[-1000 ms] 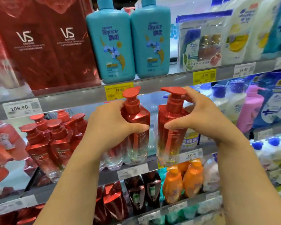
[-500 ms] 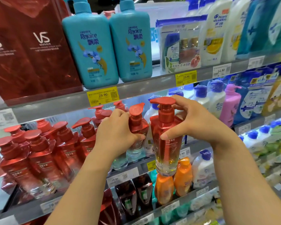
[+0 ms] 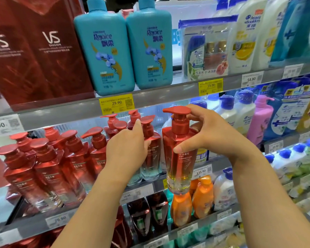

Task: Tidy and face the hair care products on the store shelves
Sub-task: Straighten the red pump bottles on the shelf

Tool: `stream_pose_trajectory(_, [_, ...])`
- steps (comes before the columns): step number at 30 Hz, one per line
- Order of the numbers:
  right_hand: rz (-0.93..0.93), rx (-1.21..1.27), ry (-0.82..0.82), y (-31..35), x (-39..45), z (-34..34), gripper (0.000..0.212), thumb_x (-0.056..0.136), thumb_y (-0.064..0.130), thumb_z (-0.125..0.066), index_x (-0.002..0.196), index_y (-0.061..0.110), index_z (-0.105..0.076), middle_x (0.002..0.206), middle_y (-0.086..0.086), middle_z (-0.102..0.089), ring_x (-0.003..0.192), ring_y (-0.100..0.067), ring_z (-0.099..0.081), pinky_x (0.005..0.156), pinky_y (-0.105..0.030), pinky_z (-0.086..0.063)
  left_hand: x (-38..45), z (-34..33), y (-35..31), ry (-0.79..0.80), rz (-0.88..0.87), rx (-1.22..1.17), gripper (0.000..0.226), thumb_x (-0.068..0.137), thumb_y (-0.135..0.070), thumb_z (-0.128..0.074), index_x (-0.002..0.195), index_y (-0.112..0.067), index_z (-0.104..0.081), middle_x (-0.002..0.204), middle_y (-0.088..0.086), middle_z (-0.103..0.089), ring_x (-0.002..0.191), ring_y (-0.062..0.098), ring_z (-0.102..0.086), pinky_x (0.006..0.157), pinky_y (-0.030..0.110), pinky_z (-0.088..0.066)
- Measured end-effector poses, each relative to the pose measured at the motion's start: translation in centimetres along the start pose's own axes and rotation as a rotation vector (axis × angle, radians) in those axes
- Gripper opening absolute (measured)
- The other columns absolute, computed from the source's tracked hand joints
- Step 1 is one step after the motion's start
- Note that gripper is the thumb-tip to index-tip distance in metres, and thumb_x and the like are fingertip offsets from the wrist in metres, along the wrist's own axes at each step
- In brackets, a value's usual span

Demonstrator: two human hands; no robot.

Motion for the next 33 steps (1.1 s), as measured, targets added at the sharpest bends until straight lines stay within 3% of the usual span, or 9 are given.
stream_pose_trajectory(4, [0.033,0.011,0.038,0.9,0.4,-1.0,0.078,0.057,0.006,-0.096,0.123,0.035,-0.067,0.112,0.000,-0.073,0.102,-0.017,-0.072,0.096,-0.046,-0.058,-0.3,0.0,0.5,0.021,-0.024,-0.004,0.071,0.095,-0.050,-0.052,0.153,-0.018,-0.025,0.110,0.005,-0.072,0.103,0.031,-0.065,0.074,0.040,-0.051])
stream_pose_trajectory(7, [0.068,0.012,0.085,1.8,1.1,-2.2,0.077,0.057,0.007,-0.096,0.122,0.037,-0.067,0.113,0.001,-0.074,0.103,-0.018,-0.072,0.095,-0.048,-0.058,-1.3,1.0,1.3,-0.074,-0.019,-0.295,0.060,0.094,-0.034,-0.061,0.148,-0.018,-0.042,0.102,-0.005,-0.077,0.102,0.027,-0.068,0.084,0.040,-0.053])
stream_pose_trajectory(12, [0.144,0.027,0.197,4.0,2.6,-5.9,0.075,0.057,0.011,-0.097,0.121,0.036,-0.067,0.114,0.002,-0.075,0.105,-0.019,-0.073,0.095,-0.050,-0.057,-3.6,3.4,5.3,-0.155,0.141,-0.729,0.017,0.091,-0.026,-0.067,0.106,-0.025,-0.075,0.074,-0.015,-0.072,0.067,-0.009,-0.064,0.071,0.017,-0.050])
stream_pose_trajectory(18, [0.250,0.115,0.296,7.3,4.5,-13.7,0.077,0.052,0.009,-0.098,0.119,0.031,-0.069,0.110,-0.004,-0.076,0.106,-0.024,-0.073,0.098,-0.052,-0.055,-8.2,6.5,12.1,-0.146,0.360,-1.151,0.023,0.091,-0.006,-0.064,0.085,-0.026,-0.073,0.071,-0.004,-0.072,0.063,0.014,-0.066,0.051,0.024,-0.054])
stream_pose_trajectory(21, [0.278,0.130,0.336,9.1,5.2,-18.4,0.076,0.051,0.014,-0.099,0.119,0.030,-0.068,0.113,-0.004,-0.074,0.110,-0.022,-0.070,0.100,-0.049,-0.054,-11.2,7.8,16.8,-0.073,0.328,-1.257,0.031,0.071,-0.015,-0.072,0.099,-0.027,-0.072,0.089,-0.001,-0.076,0.080,0.014,-0.069,0.069,0.031,-0.060])
stream_pose_trajectory(25, [0.302,0.119,0.350,11.8,6.0,-24.6,0.067,0.053,0.011,-0.097,0.111,0.029,-0.069,0.101,0.007,-0.076,0.094,-0.007,-0.071,0.085,-0.028,-0.055,-14.2,9.8,21.9,0.065,0.309,-1.075,0.070,0.065,-0.024,-0.089,0.126,-0.038,-0.058,0.108,-0.015,-0.069,0.094,0.004,-0.066,0.076,0.029,-0.057])
stream_pose_trajectory(27, [0.305,0.135,0.358,13.4,6.3,-27.5,0.067,0.053,0.009,-0.097,0.110,0.032,-0.069,0.099,0.005,-0.076,0.093,-0.011,-0.074,0.084,-0.030,-0.057,-14.8,10.4,24.1,0.024,0.370,-0.920,0.071,0.064,-0.033,-0.092,0.123,-0.045,-0.054,0.101,-0.027,-0.068,0.089,-0.004,-0.065,0.078,0.026,-0.056])
stream_pose_trajectory(30, [0.287,0.117,0.362,15.1,6.8,-31.5,0.063,0.058,0.006,-0.095,0.108,0.032,-0.068,0.089,0.013,-0.072,0.083,0.011,-0.067,0.075,-0.007,-0.048,-15.4,10.4,28.2,-0.031,0.406,-0.887,0.070,0.055,-0.047,-0.092,0.115,-0.047,-0.056,0.103,-0.019,-0.072,0.095,0.003,-0.068,0.086,0.033,-0.055])
stream_pose_trajectory(33, [0.257,0.081,0.357,16.2,7.5,-34.7,0.062,0.062,0.020,-0.094,0.115,0.037,-0.066,0.103,0.013,-0.074,0.087,0.010,-0.067,0.082,-0.018,-0.051,-15.6,10.4,32.0,-0.048,0.423,-0.856,0.063,0.057,-0.036,-0.093,0.106,-0.049,-0.055,0.098,-0.024,-0.072,0.093,-0.004,-0.065,0.082,0.019,-0.050])
Point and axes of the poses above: each hand's wrist, its own x-axis towards the middle knuckle, its own z-axis out of the back of the hand, y = z × x, the point moved 2 cm from there along x, towards the middle knuckle
